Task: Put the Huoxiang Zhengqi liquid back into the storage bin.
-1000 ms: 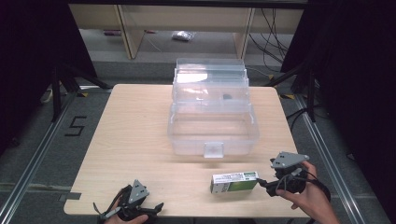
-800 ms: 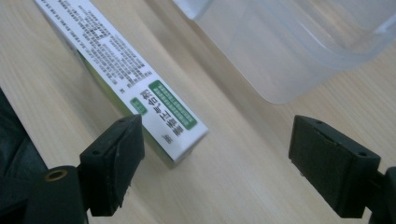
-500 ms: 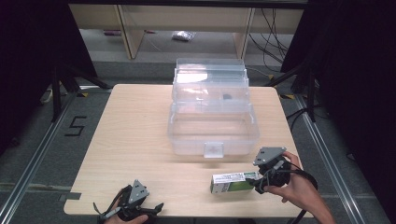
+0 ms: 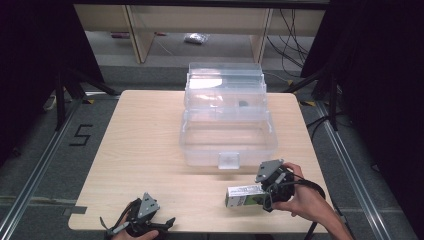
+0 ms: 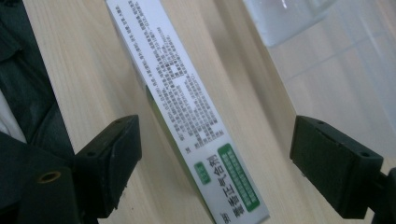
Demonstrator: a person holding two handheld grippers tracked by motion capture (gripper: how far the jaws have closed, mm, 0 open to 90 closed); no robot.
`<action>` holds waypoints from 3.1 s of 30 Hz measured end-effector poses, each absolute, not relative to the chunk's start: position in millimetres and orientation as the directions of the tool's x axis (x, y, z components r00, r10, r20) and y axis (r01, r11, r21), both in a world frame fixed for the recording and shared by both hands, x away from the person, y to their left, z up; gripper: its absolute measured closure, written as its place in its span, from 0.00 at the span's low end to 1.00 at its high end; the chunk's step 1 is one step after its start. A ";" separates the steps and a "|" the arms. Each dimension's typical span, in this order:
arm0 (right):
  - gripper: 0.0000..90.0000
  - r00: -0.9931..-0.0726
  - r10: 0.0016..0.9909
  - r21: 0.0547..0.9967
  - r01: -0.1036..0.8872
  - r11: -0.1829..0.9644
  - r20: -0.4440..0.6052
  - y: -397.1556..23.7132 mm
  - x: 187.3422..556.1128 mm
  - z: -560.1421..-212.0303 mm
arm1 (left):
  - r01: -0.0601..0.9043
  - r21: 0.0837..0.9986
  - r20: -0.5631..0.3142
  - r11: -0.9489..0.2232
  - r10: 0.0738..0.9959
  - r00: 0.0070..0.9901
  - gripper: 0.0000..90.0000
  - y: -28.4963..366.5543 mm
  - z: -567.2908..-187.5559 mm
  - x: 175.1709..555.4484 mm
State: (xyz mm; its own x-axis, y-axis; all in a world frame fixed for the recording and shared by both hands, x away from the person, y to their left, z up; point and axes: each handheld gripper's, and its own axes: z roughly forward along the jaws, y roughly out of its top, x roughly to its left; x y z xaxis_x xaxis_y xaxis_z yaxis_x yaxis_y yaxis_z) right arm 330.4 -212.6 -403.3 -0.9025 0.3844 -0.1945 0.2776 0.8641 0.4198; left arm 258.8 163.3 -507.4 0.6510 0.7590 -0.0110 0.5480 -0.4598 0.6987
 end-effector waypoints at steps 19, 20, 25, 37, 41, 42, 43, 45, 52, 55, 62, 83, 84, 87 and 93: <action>0.24 -0.934 0.319 0.321 0.256 0.912 -0.160 -194.3 343.5 -423.8 | 0.553 0.701 -0.008 -0.450 0.771 0.637 0.17 162.5 -507.7 258.7; 0.24 -0.930 0.332 0.317 0.271 0.909 -0.157 -193.0 343.1 -424.8 | 0.552 0.702 -0.006 -0.450 0.771 0.636 0.17 162.4 -507.9 258.6; 0.25 -0.944 0.304 0.282 0.259 0.924 -0.131 -188.0 346.3 -429.6 | 0.554 0.701 -0.012 -0.450 0.768 0.640 0.16 163.0 -507.4 258.4; 0.30 -0.954 0.288 0.262 0.256 0.930 -0.089 -188.3 354.4 -436.9 | 0.550 0.704 -0.014 -0.449 0.766 0.643 0.17 162.4 -508.4 258.6; 0.32 -0.946 0.318 0.243 0.293 0.925 -0.069 -187.4 351.7 -440.1 | 0.550 0.704 -0.013 -0.449 0.766 0.643 0.17 162.7 -508.6 258.7; 0.32 -0.946 0.318 0.243 0.293 0.925 -0.069 -187.4 351.7 -440.1 | 0.550 0.704 -0.013 -0.449 0.766 0.643 0.17 162.7 -508.6 258.7; 0.33 -0.958 0.279 0.253 0.253 0.934 -0.070 -187.4 353.8 -441.2 | 0.549 0.703 -0.011 -0.451 0.766 0.643 0.17 162.8 -508.6 258.8; 0.36 -0.947 0.316 0.236 0.294 0.926 -0.060 -186.3 351.0 -441.2 | 0.550 0.705 -0.013 -0.449 0.766 0.642 0.17 162.7 -508.4 258.6; 0.53 -0.959 0.272 0.214 0.251 0.944 -0.074 -184.4 354.4 -443.0 | 0.552 0.704 -0.015 -0.448 0.767 0.641 0.17 162.5 -508.4 258.6; 0.61 -0.969 0.241 0.202 0.224 0.953 -0.062 -183.1 353.5 -441.2 | 0.552 0.706 -0.017 -0.444 0.768 0.640 0.17 162.2 -508.9 258.6; 0.71 -0.981 0.189 0.210 0.174 0.962 -0.051 -184.3 357.5 -437.0 | 0.555 0.704 -0.018 -0.442 0.771 0.637 0.17 162.1 -508.7 258.6; 0.72 -0.988 0.134 0.187 0.119 0.975 -0.071 -183.4 365.0 -401.3 | 0.555 0.705 -0.020 -0.442 0.770 0.638 0.17 162.2 -508.5 258.8; 0.72 -0.984 0.165 0.185 0.151 0.971 -0.065 -183.7 363.4 -398.1 | 0.555 0.706 -0.018 -0.441 0.771 0.636 0.17 162.0 -508.8 258.9; 0.72 -0.991 0.106 0.196 0.090 0.976 -0.075 -183.6 368.1 -391.5 | 0.558 0.713 -0.028 -0.424 0.779 0.627 0.17 161.3 -509.5 258.9; 0.72 -0.988 0.132 0.202 0.114 0.973 -0.079 -184.4 373.1 -372.0 | 0.559 0.712 -0.026 -0.426 0.778 0.627 0.17 161.2 -509.8 259.2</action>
